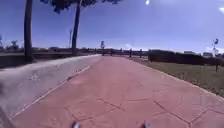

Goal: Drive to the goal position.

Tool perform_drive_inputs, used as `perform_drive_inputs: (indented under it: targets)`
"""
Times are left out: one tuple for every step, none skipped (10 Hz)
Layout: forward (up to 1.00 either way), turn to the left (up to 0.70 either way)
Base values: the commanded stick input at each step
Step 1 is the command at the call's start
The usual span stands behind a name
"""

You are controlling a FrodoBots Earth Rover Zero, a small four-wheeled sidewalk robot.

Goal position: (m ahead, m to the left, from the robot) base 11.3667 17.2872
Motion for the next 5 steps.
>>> perform_drive_inputs:
  targets:
    - [1.0, 0.0]
    - [1.0, 0.0]
    - [1.0, 0.0]
    - [1.0, -0.19]
    - [1.0, -0.4]
